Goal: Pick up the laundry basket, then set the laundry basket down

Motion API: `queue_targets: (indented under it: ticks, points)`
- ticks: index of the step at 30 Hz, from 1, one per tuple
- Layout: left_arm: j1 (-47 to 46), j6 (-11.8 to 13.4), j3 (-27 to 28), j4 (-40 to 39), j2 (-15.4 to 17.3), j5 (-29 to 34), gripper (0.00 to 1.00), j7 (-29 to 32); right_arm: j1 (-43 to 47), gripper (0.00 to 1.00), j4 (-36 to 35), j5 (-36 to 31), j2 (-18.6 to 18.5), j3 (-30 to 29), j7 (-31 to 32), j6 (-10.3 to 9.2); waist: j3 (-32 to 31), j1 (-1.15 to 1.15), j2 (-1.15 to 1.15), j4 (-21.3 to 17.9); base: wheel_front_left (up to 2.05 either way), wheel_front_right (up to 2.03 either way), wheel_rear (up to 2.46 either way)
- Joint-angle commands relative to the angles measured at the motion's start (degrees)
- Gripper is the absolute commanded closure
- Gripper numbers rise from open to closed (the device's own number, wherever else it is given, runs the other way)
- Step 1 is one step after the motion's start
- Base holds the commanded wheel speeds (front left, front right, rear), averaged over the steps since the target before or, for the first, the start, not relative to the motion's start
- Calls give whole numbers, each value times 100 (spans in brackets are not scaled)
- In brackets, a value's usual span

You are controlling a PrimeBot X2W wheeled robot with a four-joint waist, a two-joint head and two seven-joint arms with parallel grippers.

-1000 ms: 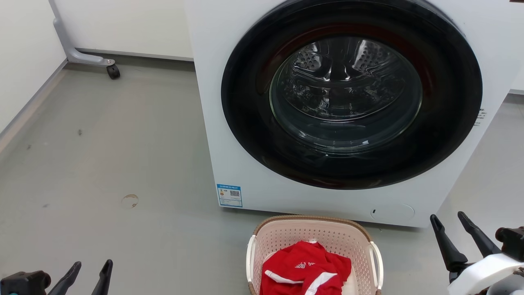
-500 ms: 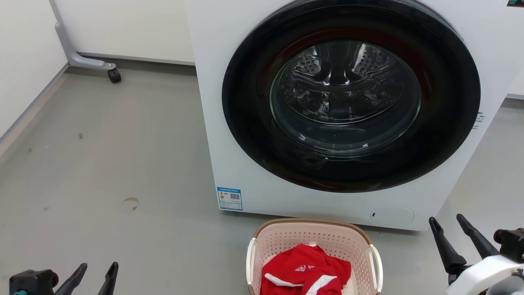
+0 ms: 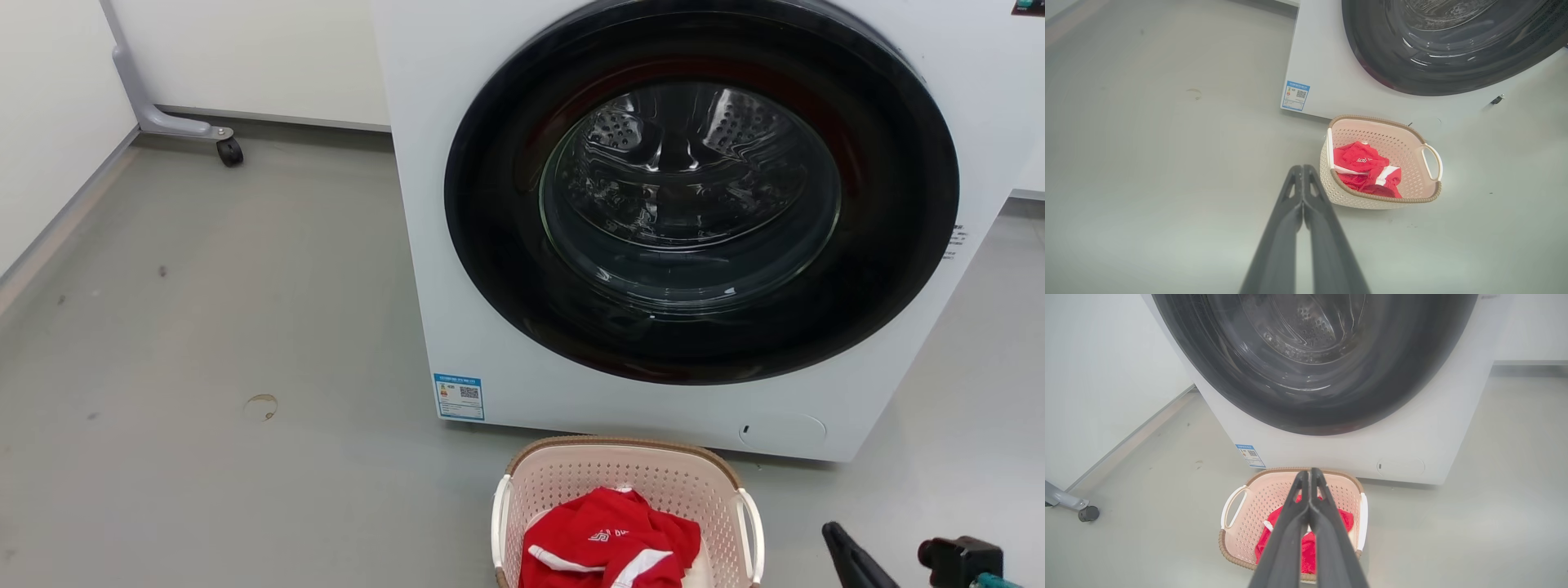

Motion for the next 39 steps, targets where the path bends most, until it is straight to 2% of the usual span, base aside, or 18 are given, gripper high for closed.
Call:
queue_targets:
  ticks: [1, 7, 12, 39]
  points:
    - [-8, -14, 17, 12, -23, -27, 100, 1, 1, 100, -10, 37, 4, -20, 10, 0, 3, 0, 0, -3, 0, 0, 0]
    - [-61, -124, 186, 84, -162, -228, 100, 5, -24, 100, -72, 306, 18, -153, 96, -1, 10, 14, 0, -60, 0, 0, 0]
    - [-105, -217, 332, 144, -279, -394, 100, 14, -66, 100, -97, 528, 32, -261, 162, -2, 39, 1, 0, -106, 0, 0, 0]
    - [-340, -696, 1162, 450, -954, -1182, 100, 117, -249, 100, -280, 1678, 105, -847, 525, -6, 133, 0, 0, -340, 0, 0, 0]
